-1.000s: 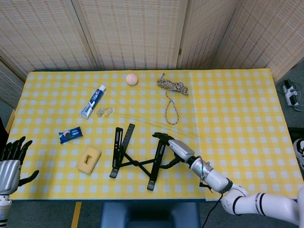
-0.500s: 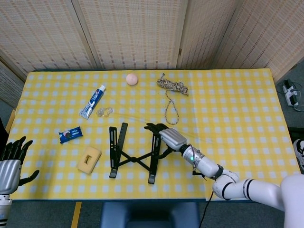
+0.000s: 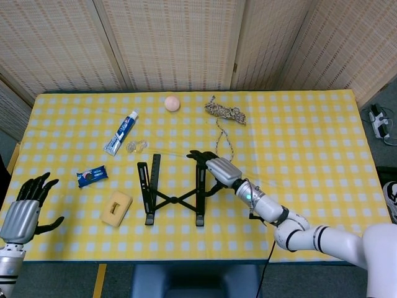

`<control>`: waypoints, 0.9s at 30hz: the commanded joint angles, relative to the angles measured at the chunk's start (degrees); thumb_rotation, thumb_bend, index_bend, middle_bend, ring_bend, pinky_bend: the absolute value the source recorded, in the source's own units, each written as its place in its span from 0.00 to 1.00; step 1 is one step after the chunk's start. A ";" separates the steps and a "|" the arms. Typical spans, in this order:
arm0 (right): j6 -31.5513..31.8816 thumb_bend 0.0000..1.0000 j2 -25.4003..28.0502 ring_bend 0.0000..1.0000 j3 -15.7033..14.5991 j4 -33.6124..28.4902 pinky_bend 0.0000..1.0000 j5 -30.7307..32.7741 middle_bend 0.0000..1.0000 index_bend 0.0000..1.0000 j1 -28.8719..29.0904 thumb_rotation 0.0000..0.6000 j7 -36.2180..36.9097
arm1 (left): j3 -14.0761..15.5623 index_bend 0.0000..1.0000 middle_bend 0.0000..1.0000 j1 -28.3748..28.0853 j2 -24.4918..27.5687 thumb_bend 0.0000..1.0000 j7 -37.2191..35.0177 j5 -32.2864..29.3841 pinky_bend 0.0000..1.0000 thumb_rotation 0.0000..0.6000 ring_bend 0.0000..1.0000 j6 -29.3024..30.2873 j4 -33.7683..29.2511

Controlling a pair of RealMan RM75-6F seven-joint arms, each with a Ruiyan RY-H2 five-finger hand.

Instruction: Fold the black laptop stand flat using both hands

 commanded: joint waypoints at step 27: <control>10.86 0.18 12.41 0.11 -11.70 -16.37 0.00 -19.73 0.06 0.00 -2.58 1.00 27.69 | 1.35 0.26 0.14 -13.27 -4.94 0.23 -21.90 1.66 0.06 1.00 0.12 -17.25 2.27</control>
